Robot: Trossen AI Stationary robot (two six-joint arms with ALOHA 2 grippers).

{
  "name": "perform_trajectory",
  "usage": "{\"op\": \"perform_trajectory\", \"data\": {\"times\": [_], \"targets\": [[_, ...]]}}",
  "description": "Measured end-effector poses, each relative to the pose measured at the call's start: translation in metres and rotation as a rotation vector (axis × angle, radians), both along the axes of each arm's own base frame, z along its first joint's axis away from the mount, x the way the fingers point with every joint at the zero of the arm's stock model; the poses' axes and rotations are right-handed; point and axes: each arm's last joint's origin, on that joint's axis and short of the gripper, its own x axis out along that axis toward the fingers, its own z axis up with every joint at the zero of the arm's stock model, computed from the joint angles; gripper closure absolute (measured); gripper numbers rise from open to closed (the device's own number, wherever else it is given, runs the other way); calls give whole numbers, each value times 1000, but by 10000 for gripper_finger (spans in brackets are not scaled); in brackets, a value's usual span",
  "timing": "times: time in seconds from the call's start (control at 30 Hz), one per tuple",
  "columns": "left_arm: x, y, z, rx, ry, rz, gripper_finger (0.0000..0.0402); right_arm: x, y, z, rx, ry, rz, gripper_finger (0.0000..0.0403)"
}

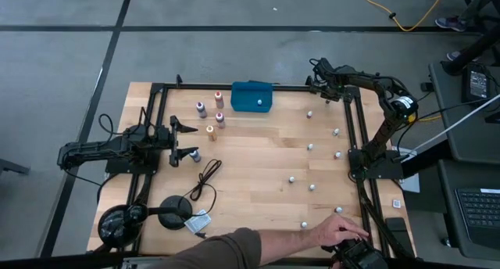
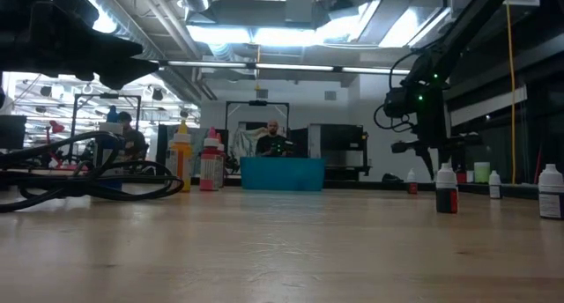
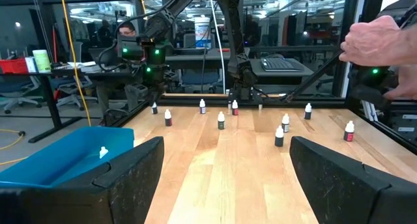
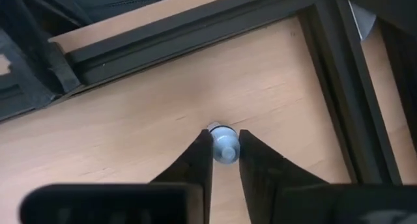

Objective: Pick & Place food coloring
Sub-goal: Put the small black food coloring bottle into the blue container

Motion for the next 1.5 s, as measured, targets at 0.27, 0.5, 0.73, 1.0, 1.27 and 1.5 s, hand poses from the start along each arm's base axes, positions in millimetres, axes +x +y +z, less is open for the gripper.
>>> {"op": "perform_trajectory", "data": {"times": [0.27, 0.5, 0.73, 1.0, 1.27, 1.5], "targets": [[0, 0, 0, 0, 0, 0, 73, 15, -1, 11, 16, -39, 150, 322], [0, 0, 0, 0, 0, 0, 74, 37, 1, 31, 16, -29, 362, 348], [0, 0, 0, 0, 0, 0, 74, 64, 9, 56, 12, -18, 597, 328], [0, 0, 0, 0, 0, 0, 74, 92, 18, 93, -32, -24, 850, 348], [0, 0, 0, 0, 0, 0, 73, 115, 31, 132, -94, -40, 1021, 336], [0, 0, 0, 0, 0, 0, 73, 130, 44, 161, -160, -46, 1125, 342]]}}
